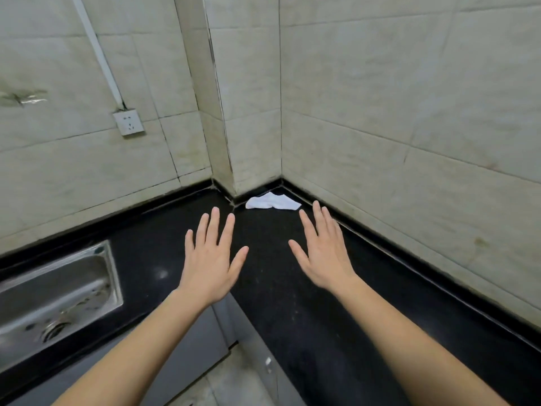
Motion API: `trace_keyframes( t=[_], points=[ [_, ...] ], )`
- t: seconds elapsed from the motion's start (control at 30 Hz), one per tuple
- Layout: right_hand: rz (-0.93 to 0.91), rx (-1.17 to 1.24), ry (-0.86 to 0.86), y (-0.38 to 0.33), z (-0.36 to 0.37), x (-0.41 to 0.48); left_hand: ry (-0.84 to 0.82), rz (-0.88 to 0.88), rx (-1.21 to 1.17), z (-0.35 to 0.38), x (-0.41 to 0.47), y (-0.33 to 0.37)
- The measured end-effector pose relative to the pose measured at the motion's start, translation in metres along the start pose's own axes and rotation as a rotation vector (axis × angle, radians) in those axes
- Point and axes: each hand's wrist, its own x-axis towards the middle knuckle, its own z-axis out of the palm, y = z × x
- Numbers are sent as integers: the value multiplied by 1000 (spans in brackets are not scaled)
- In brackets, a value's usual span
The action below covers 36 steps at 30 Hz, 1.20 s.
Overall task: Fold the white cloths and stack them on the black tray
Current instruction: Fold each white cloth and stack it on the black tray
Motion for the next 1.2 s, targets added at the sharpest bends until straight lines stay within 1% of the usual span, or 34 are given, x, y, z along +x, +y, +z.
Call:
trace_keyframes(
  t=[0.1, 0.2, 0.3, 0.43, 0.53, 0.6, 0.7, 0.73, 0.83, 0.9, 1.03, 1.1, 1.2],
  points=[
    [52, 27, -3, 15, 19, 57, -68, -32, -60, 15, 65, -9],
    [77, 30, -20, 28, 30, 110, -83, -14, -87, 21, 122, -18],
    [101, 31, -30, 37, 38, 147, -105, -8, -101, 30, 166, -29],
    [121, 7, -38, 51, 57, 185, -158, 8, -110, 58, 216, -42],
    [182, 9, -56, 60, 89, 211, -251, 12, -118, 93, 256, -59],
    [238, 5, -121, 67, 113, 228, -311, 29, -130, 120, 284, -71],
    [315, 49, -284, 79, 147, 253, -383, 73, -161, 158, 326, -87],
    [357, 88, -344, 80, 159, 261, -425, 84, -172, 172, 341, -94],
    [520, 196, -443, 86, 198, 289, -558, 124, -189, 217, 400, -111],
    [601, 226, -485, 91, 224, 307, -608, 130, -243, 247, 430, -118],
    [719, 275, -527, 94, 283, 338, -676, 66, -362, 315, 477, -135],
    [747, 284, -549, 90, 307, 346, -719, 42, -394, 344, 490, -141],
    [734, 245, -596, 85, 336, 359, -765, 34, -469, 381, 506, -145]
  ],
)
